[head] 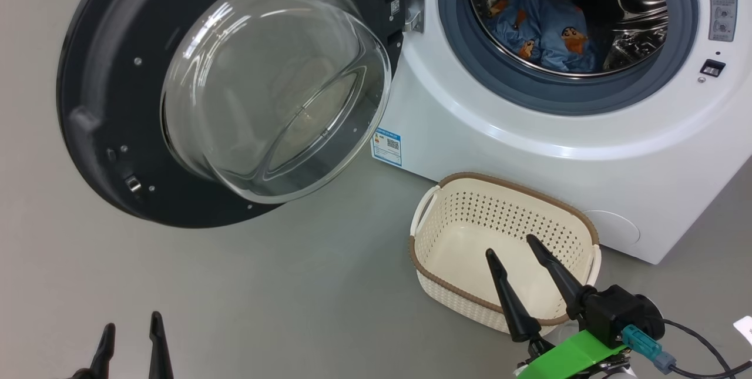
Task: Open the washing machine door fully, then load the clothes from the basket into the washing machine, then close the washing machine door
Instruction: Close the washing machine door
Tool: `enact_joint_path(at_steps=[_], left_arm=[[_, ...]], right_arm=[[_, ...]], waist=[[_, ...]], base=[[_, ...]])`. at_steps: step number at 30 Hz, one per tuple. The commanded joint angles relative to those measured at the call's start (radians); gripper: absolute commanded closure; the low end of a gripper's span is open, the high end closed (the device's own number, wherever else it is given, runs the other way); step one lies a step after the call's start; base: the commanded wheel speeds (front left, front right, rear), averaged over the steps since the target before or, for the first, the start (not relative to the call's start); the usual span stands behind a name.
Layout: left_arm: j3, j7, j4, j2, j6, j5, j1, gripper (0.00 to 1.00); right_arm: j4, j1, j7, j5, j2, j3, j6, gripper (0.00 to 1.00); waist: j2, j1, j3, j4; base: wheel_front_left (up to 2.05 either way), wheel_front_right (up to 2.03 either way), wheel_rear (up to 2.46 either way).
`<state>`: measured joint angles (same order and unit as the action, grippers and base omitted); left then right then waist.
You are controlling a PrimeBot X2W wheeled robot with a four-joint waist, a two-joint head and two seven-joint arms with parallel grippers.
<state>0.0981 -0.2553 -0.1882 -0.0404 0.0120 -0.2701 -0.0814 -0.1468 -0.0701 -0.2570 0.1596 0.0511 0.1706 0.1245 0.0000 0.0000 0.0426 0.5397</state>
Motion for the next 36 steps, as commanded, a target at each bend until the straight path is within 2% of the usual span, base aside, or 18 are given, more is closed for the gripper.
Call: enact_joint_path(at_steps=[1,4,5,6,7,11,15,19,22,26,29,36], left_arm=[[0.028,-0.006,0.031,-0.01,-0.006,-0.006,0.016,0.0],[0.029,-0.006,0.033,-0.01,-0.012,-0.012,0.012,0.0],[0.029,-0.006,0.029,-0.01,-0.013,-0.018,0.011,0.34],[0.029,-0.006,0.024,-0.01,-0.014,-0.026,0.01,0.8],[0.031,-0.006,0.018,-0.01,-0.016,-0.037,0.01,1.0],[0.059,-0.006,0.006,-0.01,-0.021,-0.086,0.013,1.0],[0.136,-0.006,-0.009,-0.01,-0.015,-0.189,0.028,1.0],[0.253,-0.006,-0.053,-0.01,0.033,-0.379,0.069,1.0],[0.328,-0.006,-0.101,-0.024,0.068,-0.477,0.106,1.0],[0.427,0.038,-0.16,-0.091,0.09,-0.632,0.188,1.0],[0.498,0.105,-0.224,-0.164,0.097,-0.748,0.266,1.0],[0.58,0.19,-0.428,-0.354,0.072,-0.861,0.477,1.0]], right_arm=[[0.021,-0.036,-0.005,-0.005,-0.001,0.025,0.006,0.0],[0.022,-0.032,-0.005,-0.003,-0.001,0.027,0.006,0.0],[0.023,-0.031,-0.005,-0.002,-0.001,0.028,0.006,0.0],[0.023,-0.029,-0.005,-0.002,-0.001,0.029,0.006,0.0],[0.022,-0.027,-0.005,-0.002,-0.001,0.03,0.006,0.0],[0.022,-0.022,-0.005,-0.001,-0.001,0.03,0.006,0.0],[0.023,-0.014,-0.005,0.001,-0.001,0.031,0.006,0.0],[0.024,-0.006,-0.005,0.006,-0.001,0.034,0.006,0.0],[0.024,0.003,-0.005,0.01,-0.001,0.037,0.006,0.0],[0.025,0.018,-0.005,0.016,-0.001,0.035,0.006,0.0],[0.026,0.03,-0.005,0.019,-0.001,0.035,0.006,0.0],[0.027,0.051,-0.005,0.011,-0.001,0.03,0.006,0.0]], waist=[[0.0,0.0,-0.002,-0.001],[0.0,0.0,-0.004,-0.002],[0.0,0.0,-0.004,-0.002],[0.0,0.0,-0.004,-0.002],[0.0,0.0,-0.004,-0.003],[0.0,0.0,-0.005,-0.002],[0.0,0.0,-0.007,-0.002],[0.0,0.0,-0.007,-0.003],[0.0,0.0,-0.007,-0.004],[0.0,0.0,-0.006,-0.003],[0.0,0.0,-0.005,-0.003],[0.0,0.0,0.001,-0.002]], base=[[-0.03,-0.03,-0.03],[0.0,0.0,0.0],[0.0,0.0,0.0],[0.0,0.0,0.0],[0.0,0.0,0.0],[0.0,0.0,0.0],[0.0,0.0,0.0],[0.0,0.0,0.0],[0.0,0.0,0.0],[0.0,0.0,0.0],[0.0,0.0,0.0],[0.0,0.0,0.0]])
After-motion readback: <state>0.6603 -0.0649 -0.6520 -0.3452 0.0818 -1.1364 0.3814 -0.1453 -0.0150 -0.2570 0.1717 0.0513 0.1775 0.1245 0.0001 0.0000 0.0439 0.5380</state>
